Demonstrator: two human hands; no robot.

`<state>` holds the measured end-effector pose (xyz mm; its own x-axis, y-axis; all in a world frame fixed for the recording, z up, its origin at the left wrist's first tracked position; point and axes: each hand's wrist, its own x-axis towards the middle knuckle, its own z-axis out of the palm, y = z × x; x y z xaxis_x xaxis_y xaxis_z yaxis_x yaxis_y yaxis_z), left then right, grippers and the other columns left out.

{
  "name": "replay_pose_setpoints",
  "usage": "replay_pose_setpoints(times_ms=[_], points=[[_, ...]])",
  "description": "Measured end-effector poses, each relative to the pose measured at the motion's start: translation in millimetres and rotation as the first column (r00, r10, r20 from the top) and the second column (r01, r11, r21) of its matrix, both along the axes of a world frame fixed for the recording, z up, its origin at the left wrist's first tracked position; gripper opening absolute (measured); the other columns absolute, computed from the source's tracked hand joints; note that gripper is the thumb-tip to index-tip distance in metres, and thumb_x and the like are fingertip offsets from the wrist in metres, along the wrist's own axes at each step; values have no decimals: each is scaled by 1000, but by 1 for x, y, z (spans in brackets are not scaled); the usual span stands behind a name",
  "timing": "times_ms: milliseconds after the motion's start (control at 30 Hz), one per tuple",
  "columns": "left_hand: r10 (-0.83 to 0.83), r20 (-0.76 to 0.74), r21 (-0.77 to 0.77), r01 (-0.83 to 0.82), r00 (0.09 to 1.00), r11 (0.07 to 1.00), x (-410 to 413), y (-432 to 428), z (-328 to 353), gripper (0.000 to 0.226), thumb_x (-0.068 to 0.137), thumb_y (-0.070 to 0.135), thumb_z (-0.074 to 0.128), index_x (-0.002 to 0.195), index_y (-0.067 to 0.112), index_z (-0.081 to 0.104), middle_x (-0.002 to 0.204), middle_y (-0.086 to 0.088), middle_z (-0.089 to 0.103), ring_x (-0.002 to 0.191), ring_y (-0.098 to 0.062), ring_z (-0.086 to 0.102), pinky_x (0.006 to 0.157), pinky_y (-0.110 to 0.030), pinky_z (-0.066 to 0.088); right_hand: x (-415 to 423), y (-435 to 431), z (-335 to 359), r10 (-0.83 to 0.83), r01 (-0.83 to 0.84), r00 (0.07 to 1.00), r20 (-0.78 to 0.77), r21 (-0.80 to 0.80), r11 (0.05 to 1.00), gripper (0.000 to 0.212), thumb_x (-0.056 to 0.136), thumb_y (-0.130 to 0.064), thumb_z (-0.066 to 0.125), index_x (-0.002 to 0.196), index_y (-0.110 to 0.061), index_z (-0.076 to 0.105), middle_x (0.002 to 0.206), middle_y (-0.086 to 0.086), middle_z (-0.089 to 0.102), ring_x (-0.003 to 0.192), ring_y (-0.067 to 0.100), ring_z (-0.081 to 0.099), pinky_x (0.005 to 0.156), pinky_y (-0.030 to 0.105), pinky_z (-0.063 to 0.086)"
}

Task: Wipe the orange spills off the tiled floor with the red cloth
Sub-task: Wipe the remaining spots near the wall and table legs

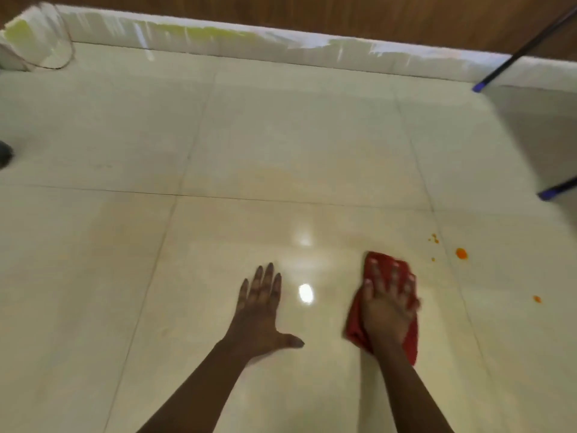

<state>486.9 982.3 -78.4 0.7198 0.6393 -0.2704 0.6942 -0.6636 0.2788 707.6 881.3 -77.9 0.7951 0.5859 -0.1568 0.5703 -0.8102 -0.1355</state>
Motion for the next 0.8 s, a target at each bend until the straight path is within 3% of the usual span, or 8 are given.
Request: replay_pose_setpoints(times_ms=[100,200,300,400,500,567,667,800], points=[[9,-27,-55,-10,1000,998,5,-6,-2,125,58,95,19,142,2,24,151,-21,19,139,-27,11,108,-43,4,-11,-81,8,-335,335,942,-19,1,942,51,96,-39,28,146,-39,18,157,6,13,143,32,4,109,56,13],[-143,-12,-98,142,990,985,23,-38,2,128,55,93,32,147,8,9,156,-15,-3,142,-24,2,110,-39,-3,-62,-105,8,-40,47,995,-90,69,997,52,89,-40,32,140,-33,39,147,14,36,136,40,27,102,60,27],[-303,78,-97,310,950,946,50,-88,2,125,55,89,41,140,27,-27,143,4,-43,135,-13,-34,107,-35,-22,-32,-105,3,259,-259,966,4,-11,966,54,91,-49,17,145,-43,12,155,5,18,143,33,10,109,56,15],[-380,48,-52,382,924,923,64,-108,-3,124,56,94,34,146,19,-9,148,3,-36,138,-15,-25,108,-36,-17,10,-159,-1,-174,174,984,-30,-8,985,52,95,-49,13,144,-43,-3,158,4,-2,144,29,-6,113,54,6],[-466,-40,-110,460,884,881,73,-126,-2,127,55,96,29,146,8,13,155,-7,-14,142,-22,-5,109,-39,-5,-37,-214,1,-370,367,929,24,87,926,52,93,-43,28,144,-37,20,153,13,23,140,38,17,106,61,22],[-554,-12,-106,550,832,828,79,-147,-3,127,55,94,36,148,14,2,153,-2,-22,141,-19,-15,109,-40,-11,-70,-221,1,-171,174,984,-44,70,982,56,88,-46,31,143,-35,24,149,12,32,138,38,22,104,58,26],[-629,-46,-86,624,776,776,95,-180,-2,127,54,96,35,149,17,2,155,-2,-17,142,-23,-12,109,-44,-11,-35,-238,0,76,-75,994,84,-15,997,54,91,-50,24,144,-41,16,153,6,24,142,34,14,109,58,20],[-598,-166,-109,589,784,801,104,-186,-3,129,51,100,23,148,14,15,156,-9,2,141,-28,3,106,-47,-3,-6,-298,-5,-418,418,908,-13,14,908,59,85,-55,3,143,-43,0,158,4,4,144,30,-6,111,56,3]])
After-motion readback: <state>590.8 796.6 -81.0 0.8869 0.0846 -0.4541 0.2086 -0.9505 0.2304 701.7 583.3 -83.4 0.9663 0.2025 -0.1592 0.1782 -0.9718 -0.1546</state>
